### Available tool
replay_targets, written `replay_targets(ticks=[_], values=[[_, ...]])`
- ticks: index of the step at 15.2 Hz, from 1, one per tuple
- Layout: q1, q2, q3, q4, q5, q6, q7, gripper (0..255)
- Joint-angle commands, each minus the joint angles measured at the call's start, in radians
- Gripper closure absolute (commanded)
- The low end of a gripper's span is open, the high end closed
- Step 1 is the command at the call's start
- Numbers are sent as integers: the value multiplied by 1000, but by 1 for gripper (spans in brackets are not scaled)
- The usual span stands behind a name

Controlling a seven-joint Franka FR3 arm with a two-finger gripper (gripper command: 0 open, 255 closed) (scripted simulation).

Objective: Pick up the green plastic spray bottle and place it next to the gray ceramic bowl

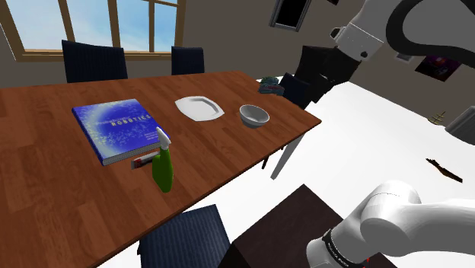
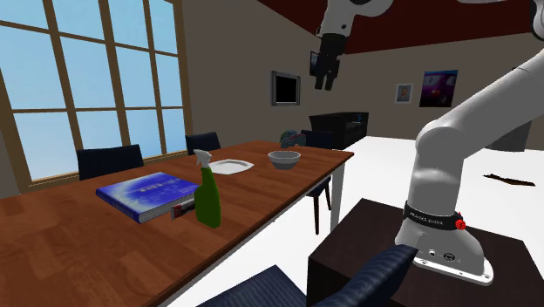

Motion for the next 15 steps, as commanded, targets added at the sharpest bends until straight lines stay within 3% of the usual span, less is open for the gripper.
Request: replay_targets(ticks=[1,9,15], values=[[0,0,0,0,0,0,0,0],[19,191,160,42,57,127,179,0],[20,376,277,127,57,209,319,0]])
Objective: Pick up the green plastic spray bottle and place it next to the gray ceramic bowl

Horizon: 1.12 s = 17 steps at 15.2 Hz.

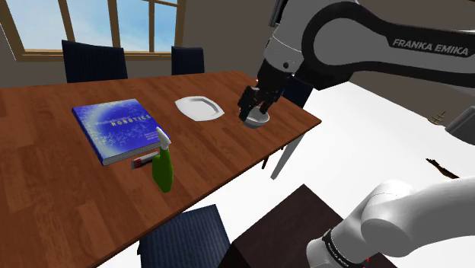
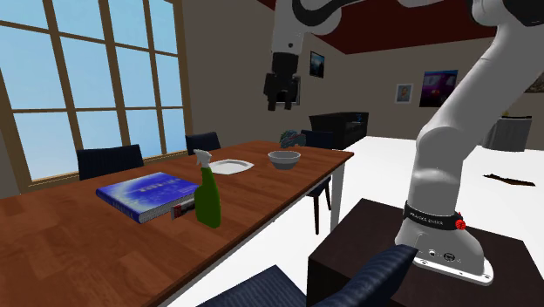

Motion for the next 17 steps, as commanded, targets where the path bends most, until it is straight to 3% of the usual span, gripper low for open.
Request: replay_targets(ticks=[1,10,17], values=[[-1,69,40,39,-7,23,53,0],[8,417,188,266,-131,88,299,0],[93,731,227,529,-295,61,488,0]])
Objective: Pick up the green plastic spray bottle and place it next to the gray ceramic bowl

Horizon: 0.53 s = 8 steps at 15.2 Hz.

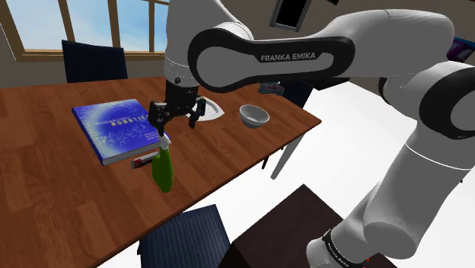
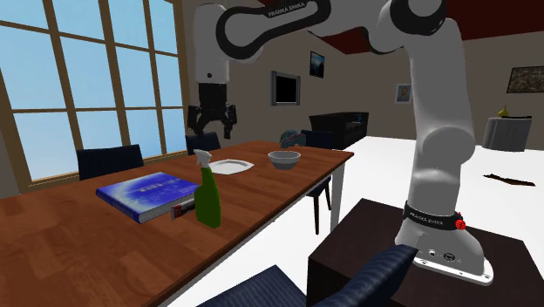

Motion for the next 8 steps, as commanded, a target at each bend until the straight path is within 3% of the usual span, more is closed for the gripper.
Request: replay_targets(ticks=[1,8], values=[[36,94,0,83,-47,-12,50,0],[44,129,-10,45,-68,56,66,0]])
